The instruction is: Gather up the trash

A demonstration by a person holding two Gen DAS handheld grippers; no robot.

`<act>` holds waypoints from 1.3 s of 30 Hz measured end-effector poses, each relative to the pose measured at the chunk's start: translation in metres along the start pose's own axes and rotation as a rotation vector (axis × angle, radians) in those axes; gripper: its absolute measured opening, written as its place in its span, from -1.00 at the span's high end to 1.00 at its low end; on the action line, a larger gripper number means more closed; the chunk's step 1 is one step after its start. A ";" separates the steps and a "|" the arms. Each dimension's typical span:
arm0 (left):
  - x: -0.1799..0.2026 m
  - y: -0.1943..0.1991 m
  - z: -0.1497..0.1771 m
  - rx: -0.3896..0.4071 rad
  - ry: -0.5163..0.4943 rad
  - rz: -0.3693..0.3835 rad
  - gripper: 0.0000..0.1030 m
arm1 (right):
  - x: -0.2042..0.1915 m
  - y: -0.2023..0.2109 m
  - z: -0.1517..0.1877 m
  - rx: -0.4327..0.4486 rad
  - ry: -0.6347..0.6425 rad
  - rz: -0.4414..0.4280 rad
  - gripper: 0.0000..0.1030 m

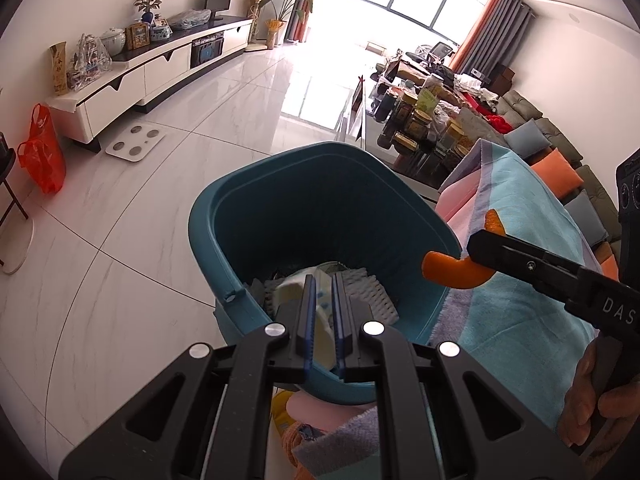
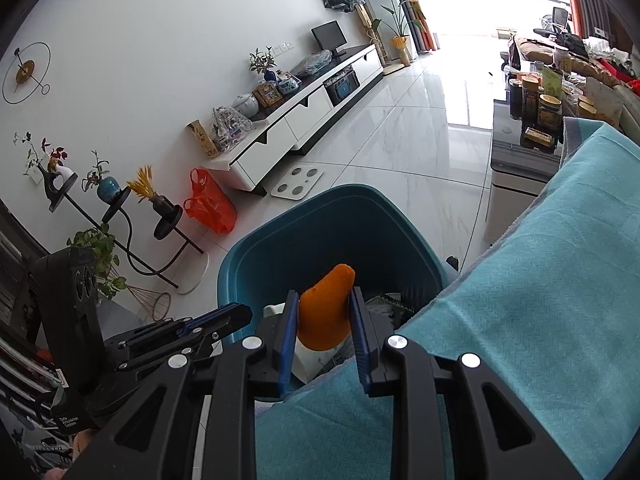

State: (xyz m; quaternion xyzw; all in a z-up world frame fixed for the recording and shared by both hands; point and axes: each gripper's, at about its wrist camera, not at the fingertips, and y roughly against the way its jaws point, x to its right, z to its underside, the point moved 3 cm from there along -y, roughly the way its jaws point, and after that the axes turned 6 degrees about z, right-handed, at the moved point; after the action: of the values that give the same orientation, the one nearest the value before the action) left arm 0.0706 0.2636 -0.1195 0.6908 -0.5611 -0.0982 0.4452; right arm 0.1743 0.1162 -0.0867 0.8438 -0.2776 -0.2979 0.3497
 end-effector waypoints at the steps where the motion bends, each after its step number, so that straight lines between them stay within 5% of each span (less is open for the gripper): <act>1: -0.001 -0.002 0.000 -0.003 0.002 -0.003 0.83 | 0.000 -0.001 0.000 -0.002 -0.001 0.004 0.49; 5: -0.002 -0.008 -0.001 -0.012 0.006 -0.010 0.80 | -0.002 -0.004 -0.005 0.001 -0.002 0.016 0.47; 12: -0.006 0.000 0.000 0.022 0.008 0.001 0.43 | -0.001 0.005 -0.006 0.029 0.001 0.013 0.43; 19: 0.003 0.028 0.002 0.114 -0.045 0.014 -0.34 | 0.007 0.029 0.003 0.073 -0.004 0.007 0.21; 25: 0.029 0.065 0.014 0.220 -0.109 0.062 -0.89 | 0.021 0.075 0.022 0.175 -0.006 0.037 -0.26; 28: 0.048 0.080 0.021 0.259 -0.153 0.092 -0.89 | 0.032 0.104 0.037 0.240 -0.009 0.078 -0.50; 39: 0.123 0.109 0.053 0.370 -0.259 0.134 -0.89 | 0.064 0.198 0.102 0.469 -0.007 0.317 -0.87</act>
State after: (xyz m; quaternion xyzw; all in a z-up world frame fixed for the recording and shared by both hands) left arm 0.0046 0.1340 -0.0264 0.7035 -0.6665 -0.0519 0.2410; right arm 0.0943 -0.0899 -0.0159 0.8467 -0.4685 -0.1700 0.1863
